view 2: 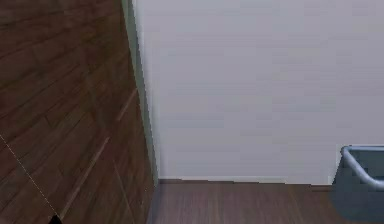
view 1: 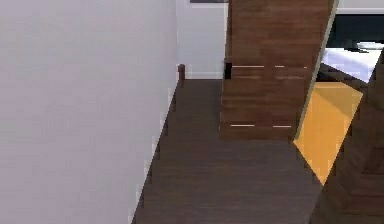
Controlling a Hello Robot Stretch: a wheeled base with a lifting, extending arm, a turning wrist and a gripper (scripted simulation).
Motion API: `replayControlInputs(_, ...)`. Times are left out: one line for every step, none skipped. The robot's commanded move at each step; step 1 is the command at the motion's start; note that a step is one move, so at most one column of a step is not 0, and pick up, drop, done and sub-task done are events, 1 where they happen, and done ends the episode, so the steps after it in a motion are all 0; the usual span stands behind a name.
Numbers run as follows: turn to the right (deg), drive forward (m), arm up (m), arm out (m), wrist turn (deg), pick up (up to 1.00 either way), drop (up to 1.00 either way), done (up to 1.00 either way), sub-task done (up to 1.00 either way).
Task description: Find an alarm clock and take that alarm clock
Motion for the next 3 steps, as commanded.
replayControlInputs(9.0, 0.0, 0.0, 0.0, 0.0, 0.0, 0.0, 0.0, 0.0)
replayControlInputs(0.0, 0.15, 0.0, 0.0, 0.0, 0.0, 0.0, 0.0, 0.0)
replayControlInputs(-3.0, 0.0, 0.0, 0.0, 0.0, 0.0, 0.0, 0.0, 0.0)
